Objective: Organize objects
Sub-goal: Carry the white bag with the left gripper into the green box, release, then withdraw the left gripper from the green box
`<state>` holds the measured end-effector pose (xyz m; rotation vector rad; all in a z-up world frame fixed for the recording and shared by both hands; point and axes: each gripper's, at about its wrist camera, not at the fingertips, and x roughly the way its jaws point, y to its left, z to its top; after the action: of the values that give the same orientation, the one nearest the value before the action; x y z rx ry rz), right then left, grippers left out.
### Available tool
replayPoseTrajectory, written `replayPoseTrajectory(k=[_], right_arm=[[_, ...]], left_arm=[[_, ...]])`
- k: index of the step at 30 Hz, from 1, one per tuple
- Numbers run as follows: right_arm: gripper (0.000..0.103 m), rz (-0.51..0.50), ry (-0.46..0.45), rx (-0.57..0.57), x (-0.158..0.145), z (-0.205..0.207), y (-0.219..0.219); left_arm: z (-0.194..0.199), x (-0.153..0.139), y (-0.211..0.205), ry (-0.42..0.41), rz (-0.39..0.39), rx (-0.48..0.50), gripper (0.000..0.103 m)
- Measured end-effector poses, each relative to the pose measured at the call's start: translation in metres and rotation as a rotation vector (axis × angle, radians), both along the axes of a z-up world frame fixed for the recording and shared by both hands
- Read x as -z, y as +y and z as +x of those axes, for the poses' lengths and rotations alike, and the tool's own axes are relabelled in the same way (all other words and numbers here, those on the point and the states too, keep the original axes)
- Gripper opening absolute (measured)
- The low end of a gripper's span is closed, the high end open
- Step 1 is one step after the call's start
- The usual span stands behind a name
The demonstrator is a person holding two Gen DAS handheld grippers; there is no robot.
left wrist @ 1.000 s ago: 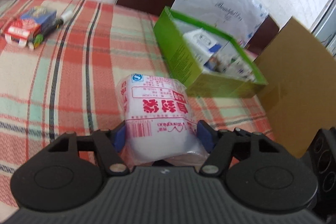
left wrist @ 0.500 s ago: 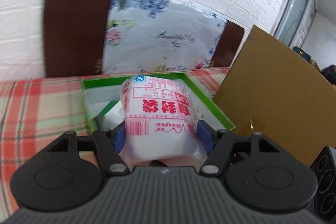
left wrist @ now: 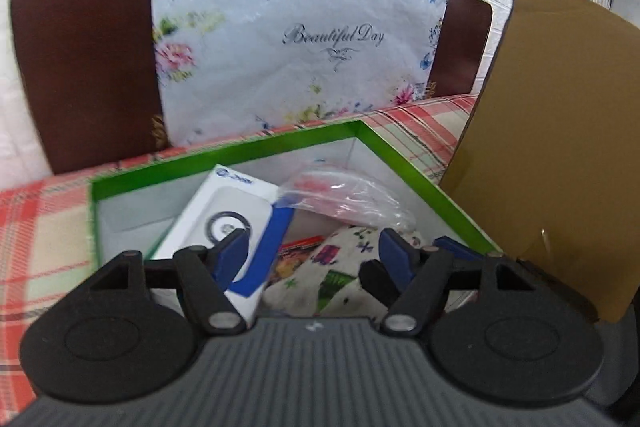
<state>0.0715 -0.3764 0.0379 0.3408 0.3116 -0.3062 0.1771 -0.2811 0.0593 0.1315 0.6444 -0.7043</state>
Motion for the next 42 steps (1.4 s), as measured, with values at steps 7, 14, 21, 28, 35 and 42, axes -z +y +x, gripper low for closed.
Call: replayPoseTrajectory(k=[7,14,21,28,35,42], right_arm=[[0.071,0.000,-0.017,-0.028,-0.008,-0.024,0.028],[0.071,-0.029,0.000,-0.045,-0.012,-0.055,0.055],[0.072,-0.049,0.047,-0.091,-0.010,-0.069,0.079],[0.072,-0.047,0.079,-0.122,-0.007,-0.072,0.095],[0.072,-0.039,0.112,-0.151,-0.003,-0.073,0.107],[0.072,-0.054,0.133,-0.197,-0.002,-0.067,0.125]], left_arm=[[-0.032,-0.013,0.016,-0.057,0.043,-0.059,0.080],[-0.058,-0.004,0.045,-0.024,0.093,-0.137,0.080],[-0.078,0.004,0.073,-0.021,0.132,-0.211,0.085],[-0.084,0.010,0.099,-0.008,0.146,-0.285,0.085],[-0.086,0.020,0.121,0.005,0.158,-0.335,0.085],[-0.084,0.031,0.138,0.027,0.168,-0.367,0.086]])
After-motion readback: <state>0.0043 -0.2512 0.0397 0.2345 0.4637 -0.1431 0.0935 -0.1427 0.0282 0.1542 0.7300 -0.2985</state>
